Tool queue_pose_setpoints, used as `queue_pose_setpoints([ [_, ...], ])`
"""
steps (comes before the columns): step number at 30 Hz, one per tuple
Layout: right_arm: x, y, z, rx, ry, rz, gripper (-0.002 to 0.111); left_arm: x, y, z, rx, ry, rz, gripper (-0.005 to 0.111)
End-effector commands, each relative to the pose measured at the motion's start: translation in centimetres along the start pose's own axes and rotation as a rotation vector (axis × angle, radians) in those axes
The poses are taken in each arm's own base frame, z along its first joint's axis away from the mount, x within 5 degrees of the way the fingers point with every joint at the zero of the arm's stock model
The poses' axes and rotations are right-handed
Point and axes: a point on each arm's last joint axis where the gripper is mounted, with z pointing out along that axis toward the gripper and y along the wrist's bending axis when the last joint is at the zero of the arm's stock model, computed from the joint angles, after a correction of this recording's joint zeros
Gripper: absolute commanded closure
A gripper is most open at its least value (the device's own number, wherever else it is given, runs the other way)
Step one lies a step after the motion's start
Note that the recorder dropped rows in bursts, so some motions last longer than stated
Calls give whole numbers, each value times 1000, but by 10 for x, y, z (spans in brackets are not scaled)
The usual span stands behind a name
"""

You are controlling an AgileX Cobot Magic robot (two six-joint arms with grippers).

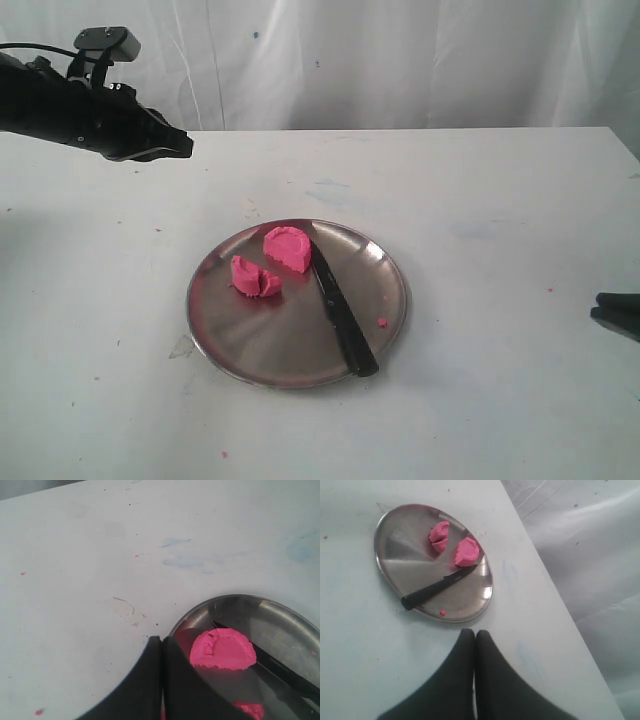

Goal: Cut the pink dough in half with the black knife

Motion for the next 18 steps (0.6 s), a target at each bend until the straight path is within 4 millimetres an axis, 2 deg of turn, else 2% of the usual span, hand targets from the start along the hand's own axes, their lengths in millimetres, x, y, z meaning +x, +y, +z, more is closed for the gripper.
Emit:
queue_pose_setpoints([
  [1,-1,4,-6,2,-41,27,108,-2,-2,-3,11,-10,-7,107],
  [10,-4,7,-14,18,-86,41,108,-2,-2,-3,11,-10,-7,107],
  [18,-13,13,-22,-14,-211,150,108,-2,-2,-3,14,-9,-7,107],
])
